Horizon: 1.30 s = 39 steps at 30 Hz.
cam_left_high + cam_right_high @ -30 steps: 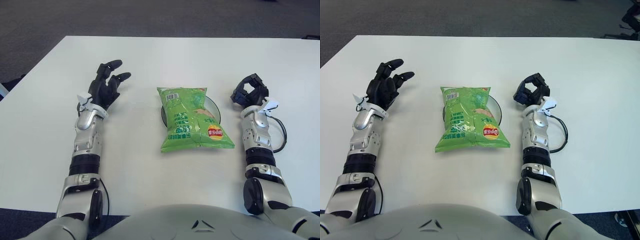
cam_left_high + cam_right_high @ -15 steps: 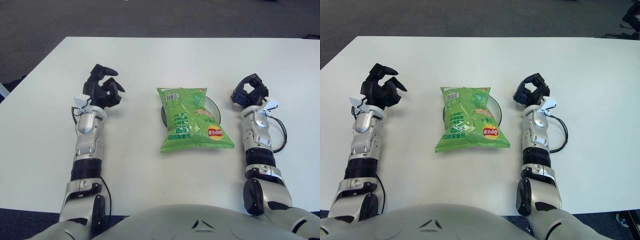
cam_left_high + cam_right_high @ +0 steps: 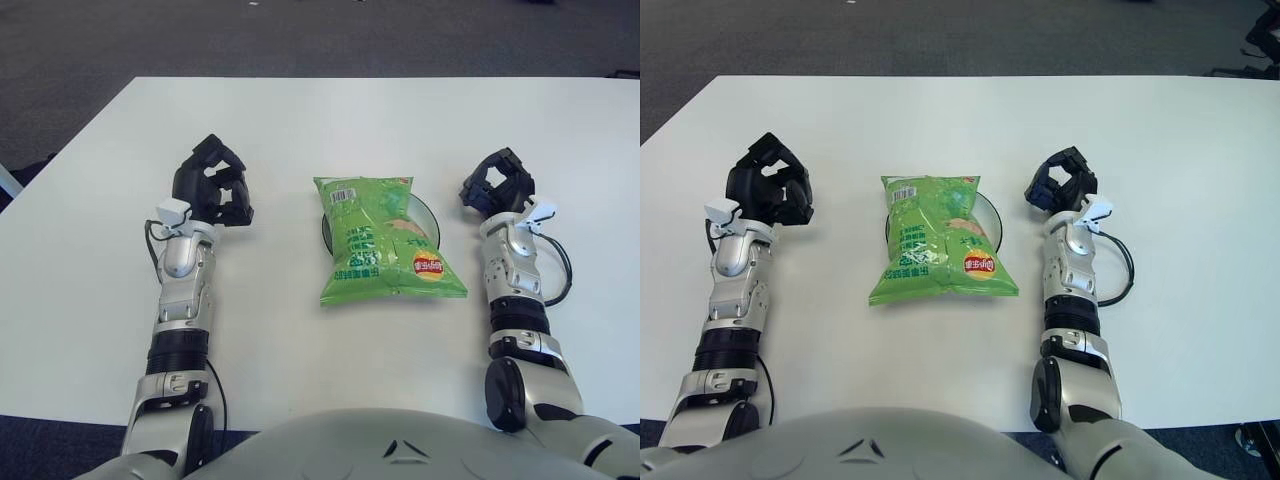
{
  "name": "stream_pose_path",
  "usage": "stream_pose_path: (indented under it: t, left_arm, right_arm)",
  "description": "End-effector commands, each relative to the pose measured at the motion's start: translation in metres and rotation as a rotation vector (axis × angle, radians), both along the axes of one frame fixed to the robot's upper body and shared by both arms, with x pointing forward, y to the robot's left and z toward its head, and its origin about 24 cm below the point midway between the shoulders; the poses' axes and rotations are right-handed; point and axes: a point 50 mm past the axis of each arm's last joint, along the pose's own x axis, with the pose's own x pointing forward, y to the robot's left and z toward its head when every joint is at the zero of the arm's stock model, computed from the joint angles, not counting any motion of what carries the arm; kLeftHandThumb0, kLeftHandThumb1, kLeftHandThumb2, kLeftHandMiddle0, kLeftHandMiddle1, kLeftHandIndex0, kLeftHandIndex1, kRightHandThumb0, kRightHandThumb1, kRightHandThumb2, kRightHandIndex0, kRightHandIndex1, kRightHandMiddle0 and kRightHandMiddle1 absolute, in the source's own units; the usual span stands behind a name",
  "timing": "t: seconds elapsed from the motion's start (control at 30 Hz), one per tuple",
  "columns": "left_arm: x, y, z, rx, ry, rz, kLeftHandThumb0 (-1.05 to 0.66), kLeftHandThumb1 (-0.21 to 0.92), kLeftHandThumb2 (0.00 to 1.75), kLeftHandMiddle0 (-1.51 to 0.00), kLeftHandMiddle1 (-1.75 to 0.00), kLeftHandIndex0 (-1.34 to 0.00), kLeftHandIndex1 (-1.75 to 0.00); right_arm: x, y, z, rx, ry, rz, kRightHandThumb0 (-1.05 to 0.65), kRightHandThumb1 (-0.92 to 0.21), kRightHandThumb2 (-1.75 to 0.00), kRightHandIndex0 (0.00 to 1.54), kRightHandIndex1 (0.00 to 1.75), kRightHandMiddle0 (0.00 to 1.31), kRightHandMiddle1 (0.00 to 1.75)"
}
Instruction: Put the snack into the plate.
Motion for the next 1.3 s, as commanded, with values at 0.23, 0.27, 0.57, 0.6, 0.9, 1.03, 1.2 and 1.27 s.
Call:
stream_pose_path:
  t: [0.23, 0.27, 0.57, 0.6, 0.9, 1.03, 1.2, 1.27]
  left_arm:
    - [-0.026, -0.011, -0.064, -0.087, 0.269, 0.113, -0.62, 0.02, 1.69, -1.3, -1.75, -0.87, -1.75]
    - [-0.026, -0.011, -0.066, -0.089, 0.283, 0.126, -0.62, 0.02, 1.68, -1.3, -1.75, -0.87, -1.75]
    - [-0.026, -0.014, -0.073, -0.096, 0.345, 0.174, -0.61, 0.02, 1.68, -1.31, -1.75, -0.86, -1.75]
    - [-0.026, -0.014, -0.073, -0.097, 0.349, 0.176, -0.61, 0.02, 1.68, -1.31, -1.75, -0.86, -1.75]
    - [-0.027, -0.016, -0.075, -0.094, 0.376, 0.192, -0.61, 0.03, 1.67, -1.32, -1.75, -0.86, -1.75]
    - [-0.027, -0.018, -0.076, -0.094, 0.383, 0.191, -0.61, 0.03, 1.67, -1.32, -1.75, -0.86, -1.75]
    - [-0.027, -0.023, -0.078, -0.101, 0.386, 0.185, -0.61, 0.03, 1.67, -1.32, -1.75, -0.86, -1.75]
    - [-0.028, -0.024, -0.079, -0.106, 0.385, 0.178, -0.61, 0.03, 1.67, -1.32, -1.75, -0.86, -1.75]
  right_arm:
    - [-0.016, 0.005, -0.031, 0.049, 0.09, -0.004, -0.54, -0.18, -1.49, 1.33, 1.75, 0.73, 1.75]
    - [-0.016, 0.005, -0.031, 0.049, 0.09, -0.002, -0.54, -0.18, -1.49, 1.33, 1.75, 0.73, 1.75]
    - [-0.017, 0.005, -0.031, 0.046, 0.096, 0.004, -0.54, -0.18, -1.49, 1.33, 1.75, 0.73, 1.75]
    - [-0.017, 0.005, -0.031, 0.044, 0.096, 0.005, -0.54, -0.18, -1.49, 1.33, 1.75, 0.73, 1.75]
    - [-0.017, 0.005, -0.03, 0.045, 0.1, 0.013, -0.54, -0.18, -1.49, 1.33, 1.75, 0.73, 1.75]
    - [-0.017, 0.005, -0.03, 0.043, 0.1, 0.016, -0.54, -0.18, -1.49, 1.33, 1.75, 0.73, 1.75]
    - [-0.017, 0.005, -0.03, 0.039, 0.102, 0.02, -0.54, -0.18, -1.49, 1.34, 1.75, 0.73, 1.75]
    - [-0.017, 0.005, -0.03, 0.038, 0.103, 0.022, -0.54, -0.18, -1.49, 1.34, 1.75, 0.73, 1.75]
